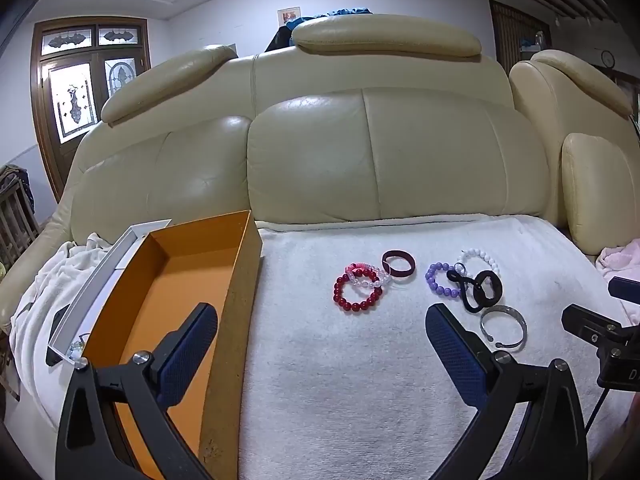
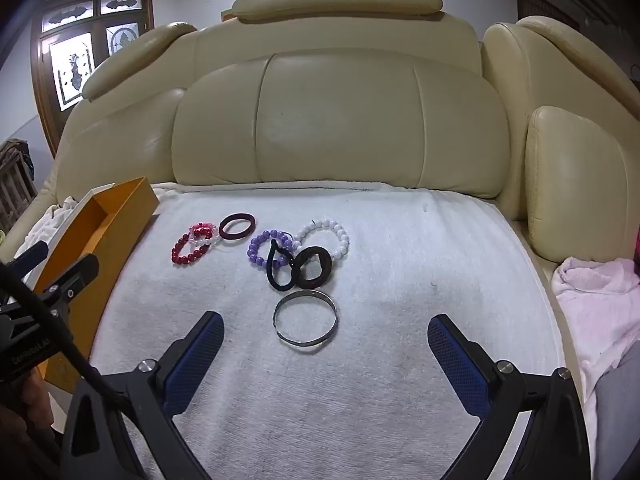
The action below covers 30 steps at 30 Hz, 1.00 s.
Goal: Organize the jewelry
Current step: 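Move the right gripper toward the silver metal bangle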
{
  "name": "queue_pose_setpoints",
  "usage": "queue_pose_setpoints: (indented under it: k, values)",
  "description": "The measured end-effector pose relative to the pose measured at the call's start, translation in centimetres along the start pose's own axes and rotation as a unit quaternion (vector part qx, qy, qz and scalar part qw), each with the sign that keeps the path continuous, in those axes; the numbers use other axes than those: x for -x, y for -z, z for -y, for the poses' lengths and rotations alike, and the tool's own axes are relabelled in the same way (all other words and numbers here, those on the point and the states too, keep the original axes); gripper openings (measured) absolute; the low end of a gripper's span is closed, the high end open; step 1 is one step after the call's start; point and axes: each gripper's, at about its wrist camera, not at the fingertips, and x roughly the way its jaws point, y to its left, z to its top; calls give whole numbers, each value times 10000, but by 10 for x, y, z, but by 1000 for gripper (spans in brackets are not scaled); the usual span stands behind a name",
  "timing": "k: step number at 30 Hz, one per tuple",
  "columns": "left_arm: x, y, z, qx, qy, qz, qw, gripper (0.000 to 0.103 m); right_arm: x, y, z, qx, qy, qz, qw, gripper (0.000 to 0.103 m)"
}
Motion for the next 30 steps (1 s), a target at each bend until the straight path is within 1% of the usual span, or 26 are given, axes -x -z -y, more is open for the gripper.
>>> queue_pose_setpoints:
  k: [5, 7, 10, 12, 13, 15, 17, 24, 30]
  values:
    - [-4, 3, 1, -63, -32, -69, 10000, 103, -3, 4, 4, 5, -55, -46, 10000, 103]
    - [-5, 3, -1, -58, -39, -87, 9999, 103, -4, 6, 7, 10, -99, -70, 9999, 99]
    - [-7, 3, -4, -12, -35, -109, 9999, 103, -5, 10, 12, -9, -141, -127, 9998, 90]
    - [-9, 2, -5, -1, -21, -131, 9999, 103, -6, 13, 16, -81, -245, -204, 9995, 78]
    - [-10, 2, -6, -4, -4, -139, 9999, 103, -13, 10, 11, -115, -274, -307, 9991, 75]
    - [-11, 2, -6, -26, 25, -156, 9999, 103, -18, 12, 14, -202, -333, -410, 9984, 58]
    - [-13, 1, -8, -15, 44, -188, 9998, 103, -25, 13, 16, -275, -360, -531, 9976, 50]
    - [-31, -3, -13, 183, 116, -377, 9991, 103, -48, 9, 25, -536, -430, -771, 9946, 44]
    - [-50, -9, 2, 18, 271, -460, 9986, 103, -79, 6, 30, -643, -442, -1069, 9912, 44]
